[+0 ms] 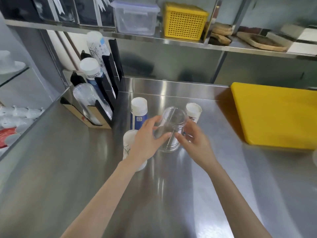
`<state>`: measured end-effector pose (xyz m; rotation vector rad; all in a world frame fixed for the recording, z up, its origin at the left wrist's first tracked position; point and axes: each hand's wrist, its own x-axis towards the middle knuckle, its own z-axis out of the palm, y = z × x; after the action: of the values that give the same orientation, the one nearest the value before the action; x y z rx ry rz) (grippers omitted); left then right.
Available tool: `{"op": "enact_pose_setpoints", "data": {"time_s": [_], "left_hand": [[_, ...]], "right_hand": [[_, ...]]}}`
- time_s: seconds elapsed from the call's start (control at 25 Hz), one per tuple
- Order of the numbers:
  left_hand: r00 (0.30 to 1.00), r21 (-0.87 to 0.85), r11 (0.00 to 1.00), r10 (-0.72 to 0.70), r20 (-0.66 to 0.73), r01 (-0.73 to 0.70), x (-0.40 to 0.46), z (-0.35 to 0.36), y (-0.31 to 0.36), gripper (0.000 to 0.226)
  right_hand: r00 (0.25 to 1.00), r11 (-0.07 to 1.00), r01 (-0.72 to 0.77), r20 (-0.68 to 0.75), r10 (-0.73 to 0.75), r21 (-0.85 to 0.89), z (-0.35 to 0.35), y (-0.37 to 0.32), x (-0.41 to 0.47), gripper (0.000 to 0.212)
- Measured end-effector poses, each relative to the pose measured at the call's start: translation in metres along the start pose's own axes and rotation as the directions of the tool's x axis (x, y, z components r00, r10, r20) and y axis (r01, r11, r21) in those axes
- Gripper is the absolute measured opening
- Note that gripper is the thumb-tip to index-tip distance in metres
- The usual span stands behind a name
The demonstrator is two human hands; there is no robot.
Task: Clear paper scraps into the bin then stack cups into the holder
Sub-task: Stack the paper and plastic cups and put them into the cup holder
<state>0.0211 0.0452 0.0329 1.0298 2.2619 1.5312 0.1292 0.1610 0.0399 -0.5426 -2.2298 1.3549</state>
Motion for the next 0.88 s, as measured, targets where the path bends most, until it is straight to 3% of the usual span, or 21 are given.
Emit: {"op": "enact_pose_setpoints", "data": {"time_s": [0.24,0.44,0.72,0.88], "left_hand": [[0.972,0.046,0.982,-0.187,0.142,0.183,-0.024,0.045,-0.036,0.058],[0.953,0.071,0.972,-0.234,0.193,0.225,-0.034,0.065,-0.053,0.056],[0.936,0.116,0.967,-0.25,0.246,0.228,-0.02,0.065,-0.056,0.062],[0.934,-0.031,0.955,-0.28,0.223,0.294,0.001,0.057,-0.038,0.061]], "right_hand": [[0.975,0.978,-0.199,0.083,0.204,-0.064,-0.005,0.062,-0.024,0.045],[0.945,0.946,-0.305,0.087,0.314,-0.108,-0.004,0.09,-0.036,0.052],[0.952,0.948,-0.284,0.07,0.296,-0.147,-0.013,0.093,-0.03,0.049],[0.967,0.955,-0.255,-0.021,0.255,-0.151,-0.031,0.088,-0.007,0.046]]}}
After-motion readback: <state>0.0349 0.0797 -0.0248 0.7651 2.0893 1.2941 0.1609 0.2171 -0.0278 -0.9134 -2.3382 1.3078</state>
